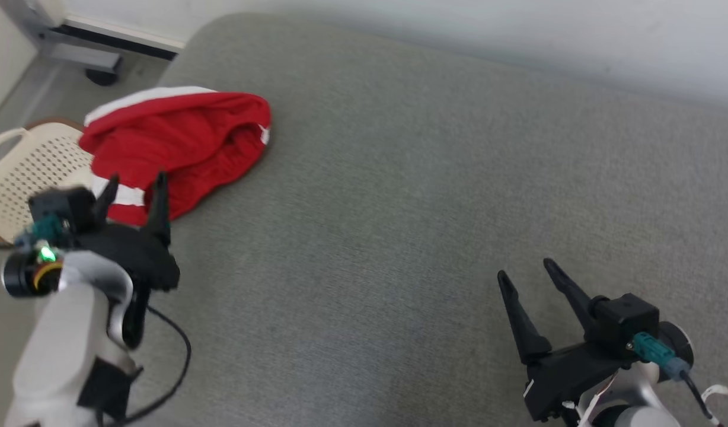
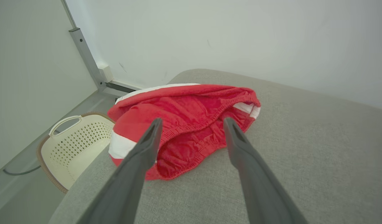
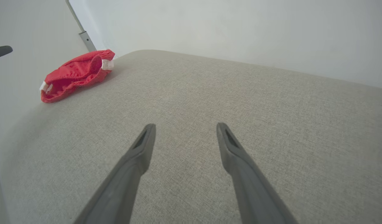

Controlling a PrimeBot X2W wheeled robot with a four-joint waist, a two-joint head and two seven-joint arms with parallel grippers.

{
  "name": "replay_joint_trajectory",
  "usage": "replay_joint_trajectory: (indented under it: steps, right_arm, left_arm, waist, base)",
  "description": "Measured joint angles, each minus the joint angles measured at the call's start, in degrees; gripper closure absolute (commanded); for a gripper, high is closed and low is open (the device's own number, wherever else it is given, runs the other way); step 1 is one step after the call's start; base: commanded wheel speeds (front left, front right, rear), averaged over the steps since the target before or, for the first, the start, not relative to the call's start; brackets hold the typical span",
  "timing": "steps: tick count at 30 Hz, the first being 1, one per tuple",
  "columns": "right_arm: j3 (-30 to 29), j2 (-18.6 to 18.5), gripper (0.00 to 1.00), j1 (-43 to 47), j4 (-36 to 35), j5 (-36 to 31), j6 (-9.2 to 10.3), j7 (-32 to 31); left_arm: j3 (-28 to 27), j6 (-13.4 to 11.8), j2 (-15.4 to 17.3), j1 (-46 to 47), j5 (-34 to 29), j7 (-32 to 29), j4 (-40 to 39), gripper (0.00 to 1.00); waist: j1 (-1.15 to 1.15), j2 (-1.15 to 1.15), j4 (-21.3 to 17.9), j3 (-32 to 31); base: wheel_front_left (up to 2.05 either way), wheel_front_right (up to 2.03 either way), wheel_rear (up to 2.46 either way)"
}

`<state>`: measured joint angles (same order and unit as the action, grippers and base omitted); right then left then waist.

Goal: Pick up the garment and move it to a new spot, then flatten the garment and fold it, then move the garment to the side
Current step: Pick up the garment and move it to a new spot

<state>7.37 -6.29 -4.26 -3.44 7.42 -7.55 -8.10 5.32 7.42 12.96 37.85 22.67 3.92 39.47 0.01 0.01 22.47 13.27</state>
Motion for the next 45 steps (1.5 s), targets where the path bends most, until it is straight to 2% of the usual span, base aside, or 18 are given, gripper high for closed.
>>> replay_joint_trajectory:
  steps: [9,13,15,21,27,28,29,30,32,37,45]
  right_arm:
    - [-1.2,-1.7,0.0,0.7,-7.5,-0.6,0.0,-3.7]
    - [-2.5,-1.7,0.0,1.3,-11.0,-1.0,0.0,-4.5]
    - [-3.0,-1.7,0.0,2.1,-12.1,-1.2,0.0,-4.8]
    - [-3.2,-1.7,0.0,3.5,-14.4,-1.5,0.0,-4.9]
    - [-2.8,-1.2,0.0,3.2,-15.7,-1.7,-0.03,-4.6]
    - [-2.6,-1.2,0.0,3.1,-15.8,-1.7,-0.07,-4.5]
    - [-2.5,-1.3,0.0,3.0,-15.8,-1.7,-0.08,-4.4]
    - [-2.5,-1.3,0.0,2.9,-15.7,-1.5,-0.08,-4.3]
    - [-2.4,-1.4,0.0,2.8,-15.4,-1.2,-0.08,-4.1]
    - [-1.6,-1.0,0.0,1.8,-12.9,-0.5,-0.02,-3.2]
    - [0.3,1.5,0.0,-0.7,-5.2,1.4,-0.01,1.1]
  left_arm:
    - [2.0,0.1,2.2,12.6,2.4,-4.7,8.0,0.0]
    - [3.1,0.1,4.8,17.7,2.7,-11.6,13.4,0.0]
    - [3.2,-0.1,5.8,19.6,2.6,-12.8,14.6,0.0]
    - [3.1,-2.7,7.4,22.5,2.0,-12.4,17.8,0.0]
    - [3.3,-7.0,7.5,24.5,1.1,-10.2,21.3,0.0]
    - [3.1,-7.5,7.5,24.7,1.1,-9.8,21.8,0.04]
    - [3.1,-8.0,7.5,24.8,1.1,-9.3,22.4,0.76]
    - [3.0,-8.1,7.5,24.9,1.1,-8.5,22.8,1.0]
    - [3.1,-8.3,7.3,25.3,1.2,-8.0,23.7,1.0]
    - [3.3,-7.0,8.2,25.4,1.7,-7.5,25.0,1.0]
    - [4.1,-6.0,12.8,26.6,0.7,-5.8,23.6,1.0]
  waist:
    - [0.0,0.0,-4.9,7.0]
    - [0.01,0.0,-7.8,11.4]
    - [0.01,0.01,-8.7,13.1]
    - [0.01,0.0,-11.0,17.5]
    - [-0.01,-0.01,-12.5,20.3]
    - [-0.01,-0.02,-12.7,20.5]
    - [-0.01,-0.01,-13.0,20.6]
    - [-0.01,-0.01,-13.2,20.7]
    - [-0.01,-0.01,-13.5,20.4]
    - [-0.01,-0.01,-14.0,18.3]
    - [-0.01,-0.01,-15.1,12.6]
  base:
    - [0.0,0.0,0.0]
    - [0.0,0.0,0.0]
    - [0.0,0.0,0.0]
    - [0.0,0.0,0.0]
    - [0.0,0.0,0.0]
    - [0.0,0.0,0.0]
    - [0.0,0.0,0.0]
    - [0.0,0.0,0.0]
    - [0.0,0.0,0.0]
    - [0.0,0.0,0.0]
    - [0.0,0.0,0.0]
